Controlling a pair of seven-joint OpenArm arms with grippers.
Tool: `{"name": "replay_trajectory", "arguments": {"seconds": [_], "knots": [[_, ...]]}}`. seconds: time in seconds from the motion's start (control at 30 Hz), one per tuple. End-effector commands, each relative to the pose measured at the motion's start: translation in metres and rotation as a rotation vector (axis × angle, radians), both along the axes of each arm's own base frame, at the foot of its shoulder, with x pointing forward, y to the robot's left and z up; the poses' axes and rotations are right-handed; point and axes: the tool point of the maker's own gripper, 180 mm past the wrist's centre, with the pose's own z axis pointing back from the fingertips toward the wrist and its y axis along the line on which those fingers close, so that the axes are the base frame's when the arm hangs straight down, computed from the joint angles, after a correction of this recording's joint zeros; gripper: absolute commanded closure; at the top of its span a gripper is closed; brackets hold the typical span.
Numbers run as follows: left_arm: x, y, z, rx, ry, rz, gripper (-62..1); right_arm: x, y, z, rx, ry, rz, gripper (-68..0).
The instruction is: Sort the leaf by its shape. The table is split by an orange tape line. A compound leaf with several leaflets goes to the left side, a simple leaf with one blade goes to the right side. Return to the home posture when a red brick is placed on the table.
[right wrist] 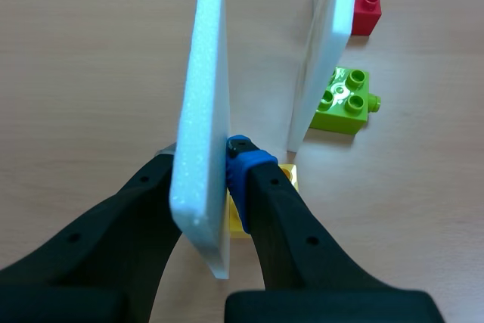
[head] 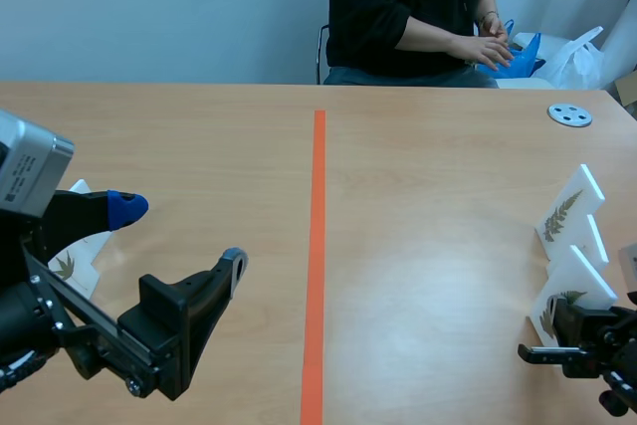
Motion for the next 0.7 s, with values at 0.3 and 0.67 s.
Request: {"name": "replay_trajectory", "arguments": {"seconds": [0.3, 0.67], "knots": [[0.002, 0.001, 0.006, -0.017, -0.022, 0.008, -62.3, 0.011, -0.005, 0.016, -0.043, -0.064, 0.005, -17.8], [0.002, 0.001, 0.006, -0.017, -0.022, 0.008, -62.3, 0.019, -0.004, 0.039, -0.075, -0.198, 0.023, -67.4]]}}
